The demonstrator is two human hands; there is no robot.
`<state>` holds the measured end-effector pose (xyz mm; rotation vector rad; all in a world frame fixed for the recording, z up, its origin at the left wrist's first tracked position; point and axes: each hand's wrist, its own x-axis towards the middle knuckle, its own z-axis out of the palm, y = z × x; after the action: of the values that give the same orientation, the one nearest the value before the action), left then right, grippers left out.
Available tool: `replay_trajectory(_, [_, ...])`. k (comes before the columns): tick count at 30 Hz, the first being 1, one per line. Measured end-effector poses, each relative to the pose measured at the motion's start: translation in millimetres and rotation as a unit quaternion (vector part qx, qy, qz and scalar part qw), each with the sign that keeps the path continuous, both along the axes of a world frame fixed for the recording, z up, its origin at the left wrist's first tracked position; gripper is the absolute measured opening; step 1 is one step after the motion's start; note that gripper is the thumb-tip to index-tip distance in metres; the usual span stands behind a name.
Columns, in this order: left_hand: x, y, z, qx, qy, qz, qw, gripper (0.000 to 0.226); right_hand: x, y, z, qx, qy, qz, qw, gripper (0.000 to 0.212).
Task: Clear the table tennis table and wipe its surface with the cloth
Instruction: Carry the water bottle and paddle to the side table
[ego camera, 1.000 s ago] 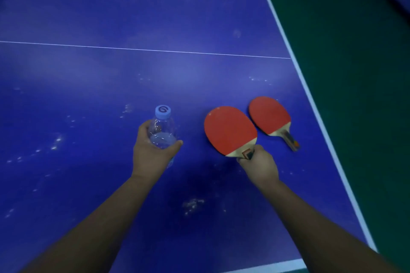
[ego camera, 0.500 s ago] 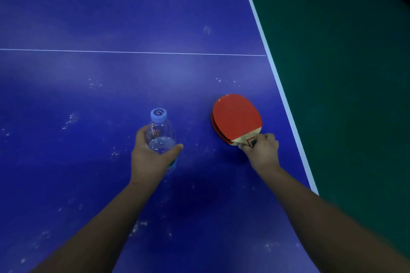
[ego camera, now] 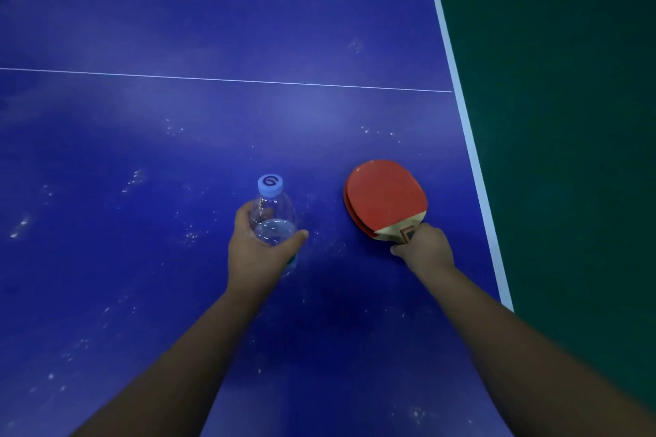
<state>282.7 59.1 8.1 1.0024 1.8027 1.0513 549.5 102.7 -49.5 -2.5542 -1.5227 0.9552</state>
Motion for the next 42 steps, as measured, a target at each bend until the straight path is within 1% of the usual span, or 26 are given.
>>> replay_trajectory(3, [1,-1,2,-0.002,0.003,0.007,1.0,0.07,1,3,1,-0.025,0.014,-0.008,1.0,0.033])
replay_trajectory(5, [1,-3,3,-0.002,0.004,0.011,1.0,0.07,-1,4,5,-0.034,0.007,-0.007,0.999,0.028])
replay_trajectory(9, [1,-5,4,-0.001,-0.001,0.017,1.0,0.073,-5,3,12,-0.032,-0.005,0.011,0.999,0.026])
replay_trajectory(14, [3,-9,7,0.002,0.0,0.015,1.0,0.075,-7,-6,18,-0.025,0.032,-0.01,0.999,0.025])
replay_trajectory(19, [9,-26,11,0.006,-0.008,-0.006,1.0,0.076,-6,-36,26,-0.018,0.041,-0.008,0.999,0.021])
replay_trajectory(24, [14,-57,16,0.013,-0.022,-0.039,0.999,0.08,-6,-91,38,0.017,0.077,-0.049,0.996,0.018])
replay_trajectory(28, [14,-91,16,0.025,-0.015,-0.064,0.997,0.08,-7,-149,54,0.033,0.102,-0.084,0.991,0.016])
replay_trajectory(34, [26,-146,23,0.03,-0.016,-0.119,0.992,0.082,-1,-245,79,0.045,0.098,-0.145,0.984,0.017])
replay_trajectory(38, [48,-183,31,0.024,-0.023,-0.175,0.984,0.08,17,-308,88,0.048,0.091,-0.203,0.974,0.017])
replay_trajectory(42, [90,-213,40,0.019,-0.027,-0.234,0.972,0.081,50,-366,96,0.055,0.095,-0.262,0.959,0.019])
